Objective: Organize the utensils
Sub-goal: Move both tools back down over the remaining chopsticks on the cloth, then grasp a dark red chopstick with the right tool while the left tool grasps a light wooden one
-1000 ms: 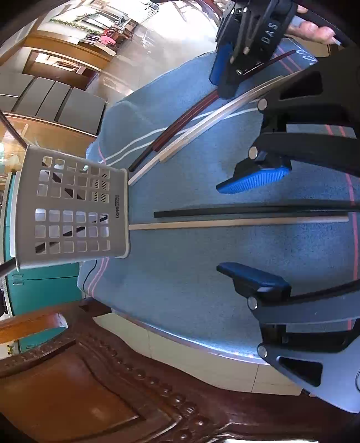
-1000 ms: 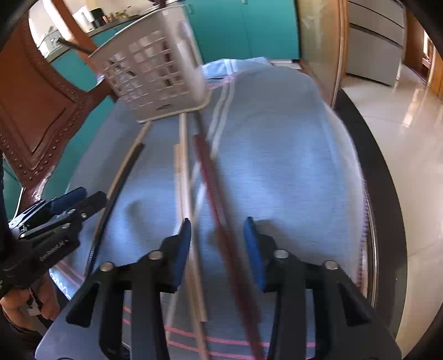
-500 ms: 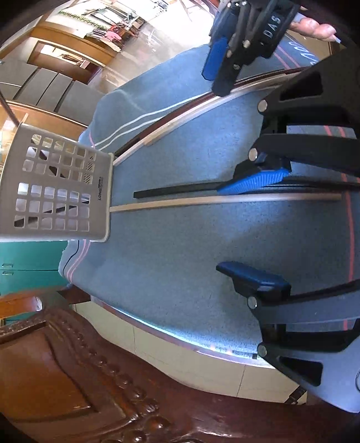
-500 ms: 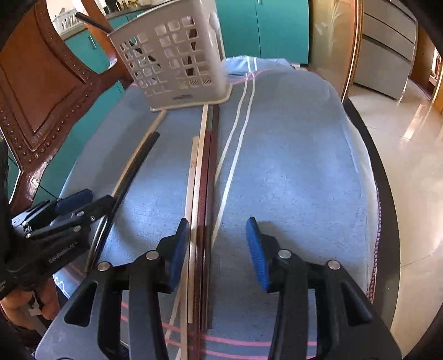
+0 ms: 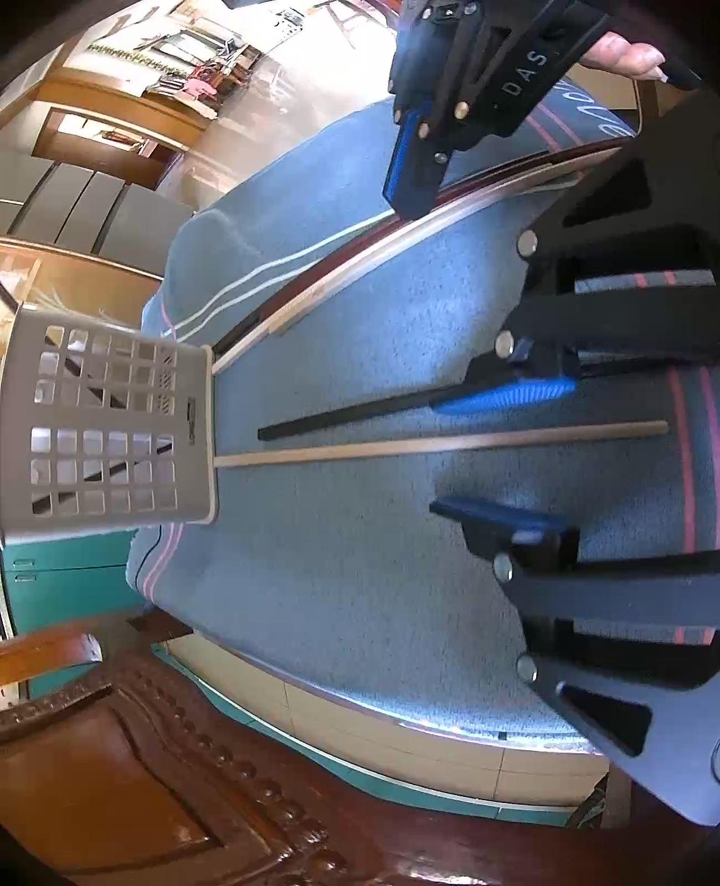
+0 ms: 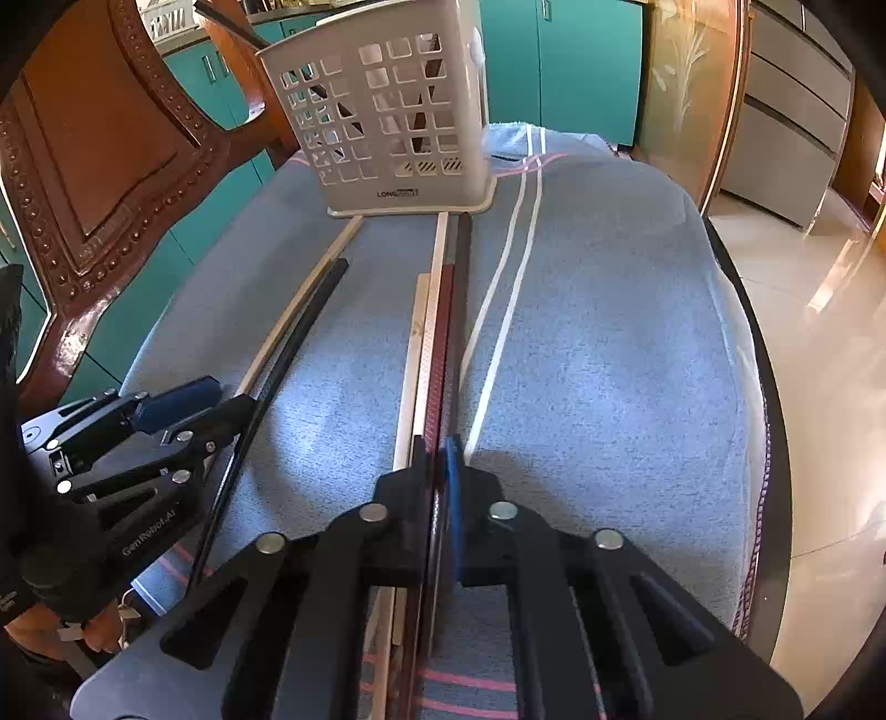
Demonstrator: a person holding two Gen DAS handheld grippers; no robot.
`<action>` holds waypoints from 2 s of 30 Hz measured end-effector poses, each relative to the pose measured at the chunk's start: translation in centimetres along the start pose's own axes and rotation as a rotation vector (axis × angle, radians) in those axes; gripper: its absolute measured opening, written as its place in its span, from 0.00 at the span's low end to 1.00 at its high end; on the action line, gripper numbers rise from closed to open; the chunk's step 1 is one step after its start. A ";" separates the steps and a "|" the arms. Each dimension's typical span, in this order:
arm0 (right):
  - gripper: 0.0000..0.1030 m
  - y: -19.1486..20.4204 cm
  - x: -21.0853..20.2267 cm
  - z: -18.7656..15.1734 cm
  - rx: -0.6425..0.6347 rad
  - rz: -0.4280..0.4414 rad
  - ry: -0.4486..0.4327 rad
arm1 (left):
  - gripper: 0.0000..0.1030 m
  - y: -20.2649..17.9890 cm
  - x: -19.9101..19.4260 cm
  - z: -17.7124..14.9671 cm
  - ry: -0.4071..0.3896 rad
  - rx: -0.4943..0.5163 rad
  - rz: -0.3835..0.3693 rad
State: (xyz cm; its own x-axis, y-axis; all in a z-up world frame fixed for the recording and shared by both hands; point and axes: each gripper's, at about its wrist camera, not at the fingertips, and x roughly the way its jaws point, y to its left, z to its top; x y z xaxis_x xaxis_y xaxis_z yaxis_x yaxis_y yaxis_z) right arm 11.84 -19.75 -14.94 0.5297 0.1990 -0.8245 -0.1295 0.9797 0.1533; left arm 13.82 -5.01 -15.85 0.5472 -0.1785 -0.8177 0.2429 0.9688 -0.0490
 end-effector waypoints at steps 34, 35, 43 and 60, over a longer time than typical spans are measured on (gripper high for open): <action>0.16 -1.4 -0.1 -0.2 0.034 -0.022 -0.012 | 0.26 -0.3 -1.2 -1.3 0.024 -0.015 -0.078; 0.11 -1.3 0.0 -0.2 0.028 -0.003 -0.008 | 0.26 -0.3 -1.2 -1.3 0.024 -0.015 -0.078; 0.01 -3.9 -0.4 0.0 0.122 -0.049 0.005 | 0.26 0.5 -1.2 -1.0 0.011 -0.045 -0.084; 0.21 -1.0 1.2 1.9 0.030 0.020 0.008 | 0.27 0.9 0.6 1.3 0.048 -0.078 -0.085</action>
State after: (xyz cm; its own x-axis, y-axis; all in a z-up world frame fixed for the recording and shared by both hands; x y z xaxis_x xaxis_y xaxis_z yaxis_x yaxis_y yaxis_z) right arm 14.24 -20.47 -15.05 0.5204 0.2183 -0.8256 -0.1145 0.9759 0.1858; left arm 15.37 -4.46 -15.62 0.4875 -0.2544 -0.8352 0.2229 0.9612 -0.1626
